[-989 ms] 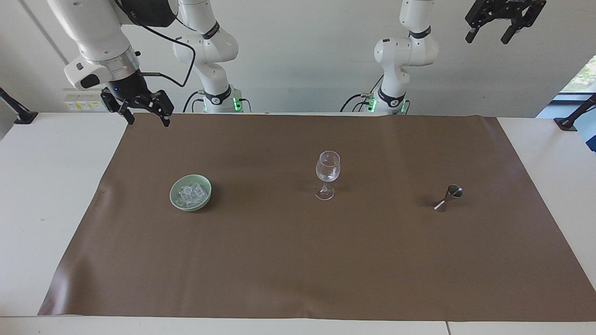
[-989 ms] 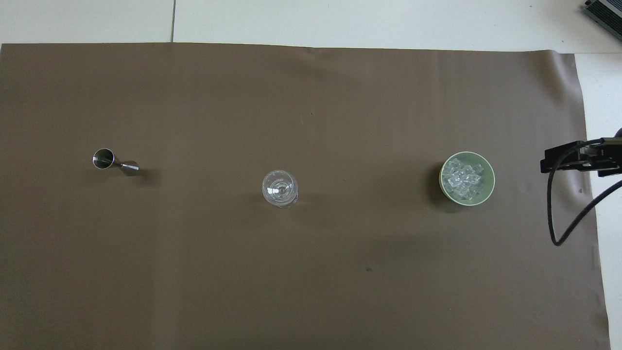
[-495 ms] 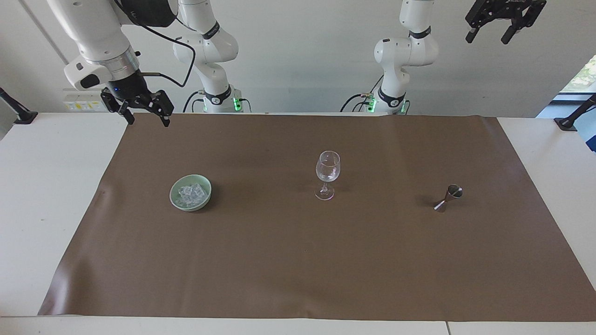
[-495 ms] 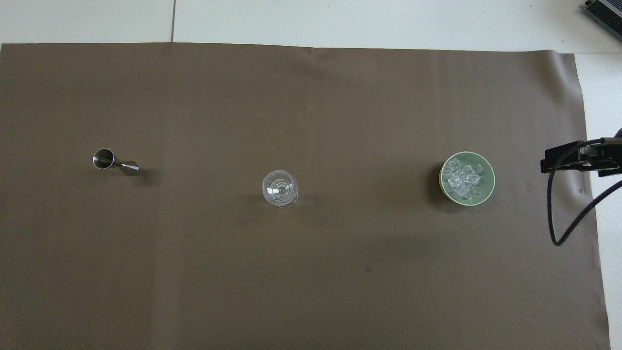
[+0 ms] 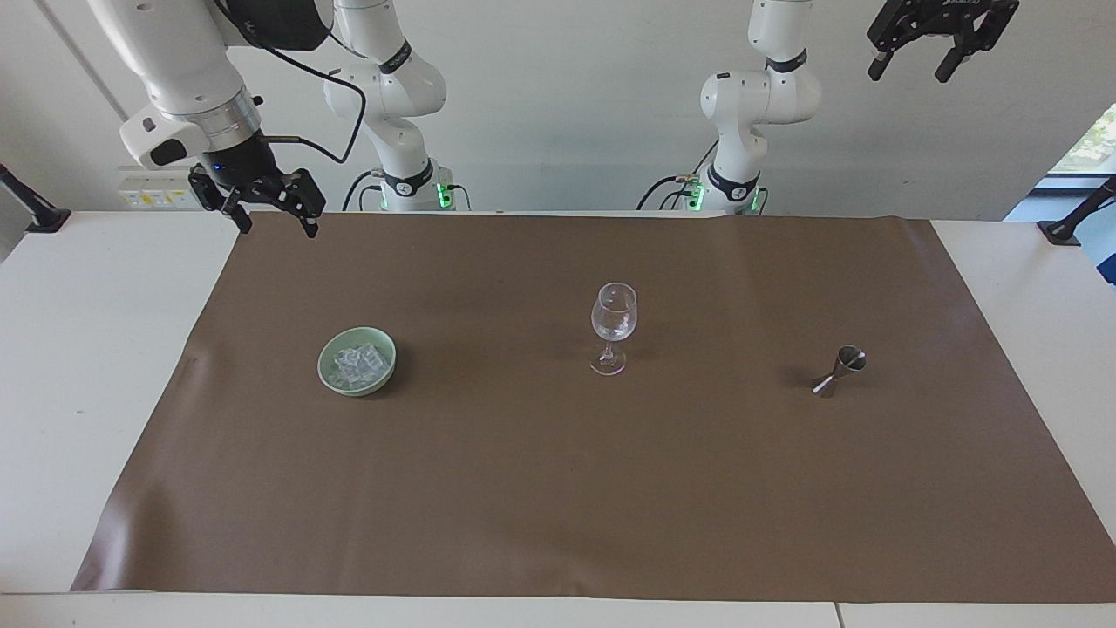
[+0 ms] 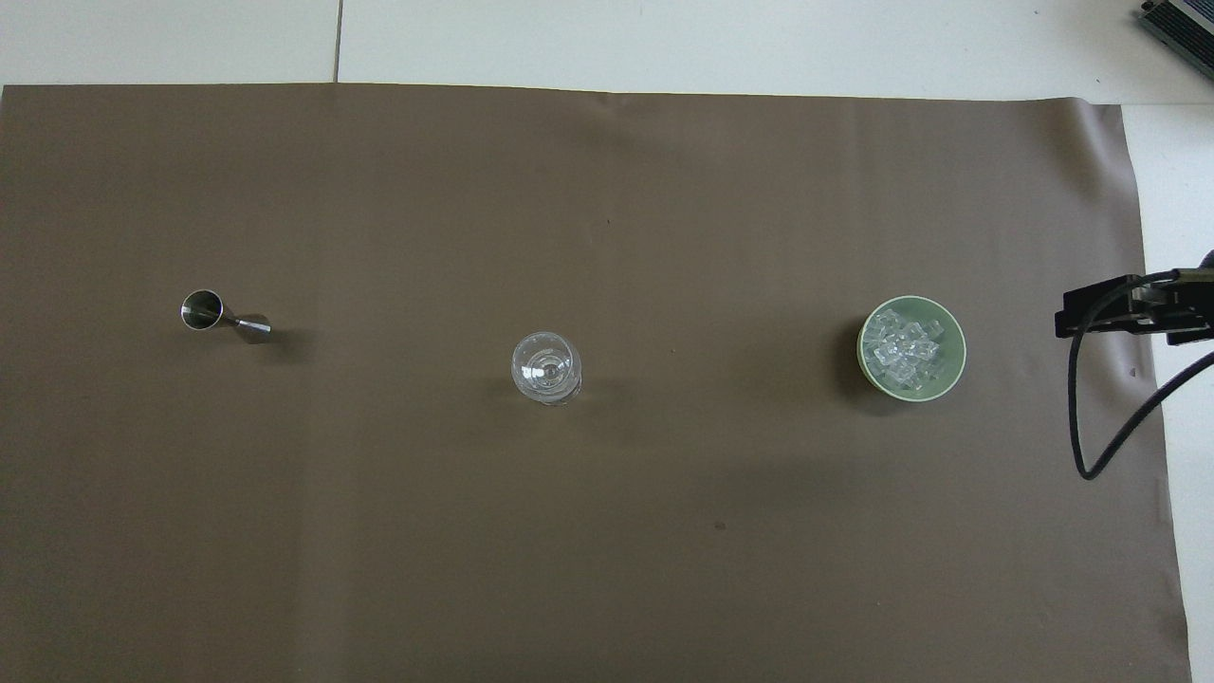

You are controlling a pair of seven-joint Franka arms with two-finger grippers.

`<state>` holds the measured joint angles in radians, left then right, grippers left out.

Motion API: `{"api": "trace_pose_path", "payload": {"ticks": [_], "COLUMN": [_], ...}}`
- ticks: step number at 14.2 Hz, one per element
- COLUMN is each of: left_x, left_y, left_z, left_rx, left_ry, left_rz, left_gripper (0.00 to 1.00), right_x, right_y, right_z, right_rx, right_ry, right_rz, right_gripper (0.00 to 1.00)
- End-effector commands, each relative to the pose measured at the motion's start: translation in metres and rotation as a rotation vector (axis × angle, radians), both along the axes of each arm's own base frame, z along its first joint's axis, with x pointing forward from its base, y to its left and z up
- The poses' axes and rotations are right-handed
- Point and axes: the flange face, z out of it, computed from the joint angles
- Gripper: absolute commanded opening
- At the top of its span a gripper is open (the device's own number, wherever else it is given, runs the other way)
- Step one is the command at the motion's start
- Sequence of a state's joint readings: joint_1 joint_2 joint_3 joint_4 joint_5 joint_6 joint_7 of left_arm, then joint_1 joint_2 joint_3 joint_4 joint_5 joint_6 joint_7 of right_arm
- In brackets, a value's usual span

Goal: Pour wine and add ice with both arms

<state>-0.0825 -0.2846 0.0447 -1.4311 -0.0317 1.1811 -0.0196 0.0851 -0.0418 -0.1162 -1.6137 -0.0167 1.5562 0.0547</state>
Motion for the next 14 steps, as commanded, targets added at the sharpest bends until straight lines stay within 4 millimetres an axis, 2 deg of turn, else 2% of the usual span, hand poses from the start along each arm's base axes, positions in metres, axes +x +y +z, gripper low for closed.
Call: {"api": "trace_pose_path", "payload": {"ticks": [1,3,6,9,10,14], "left_x": [0.01,0.028,0.069,0.086,0.088,0.09], "left_y": [-0.005,-0.017,-0.018,-0.012,-0.01,-0.005], "left_z": [0.002,-0.013,-0.051,-0.092,-0.1,-0.102], "left_rx": [0.002,0.018,0.021,0.019,0.018,0.018], "left_ry": [-0.046,-0.016,0.018,0.026,0.022,0.02], "left_rz": [-0.014,-0.043,-0.15,-0.172,-0.171,-0.175], "left_gripper": [1.0,1.0,1.0,1.0,1.0,1.0], "right_x": [-0.004,-0.005,-0.005,-0.005,-0.005,-0.007], "right_y": [-0.002,-0.002,-0.003,-0.002,-0.002,0.0], "right_z": [0.001,0.001,0.001,0.001,0.001,0.012], "right_rx": [0.028,0.028,0.028,0.028,0.028,0.028], "right_ry": [-0.007,-0.006,-0.007,-0.006,-0.006,-0.029], "right_rz": [0.006,0.008,0.006,0.008,0.006,0.009], "right_gripper": [1.0,1.0,1.0,1.0,1.0,1.0]}}
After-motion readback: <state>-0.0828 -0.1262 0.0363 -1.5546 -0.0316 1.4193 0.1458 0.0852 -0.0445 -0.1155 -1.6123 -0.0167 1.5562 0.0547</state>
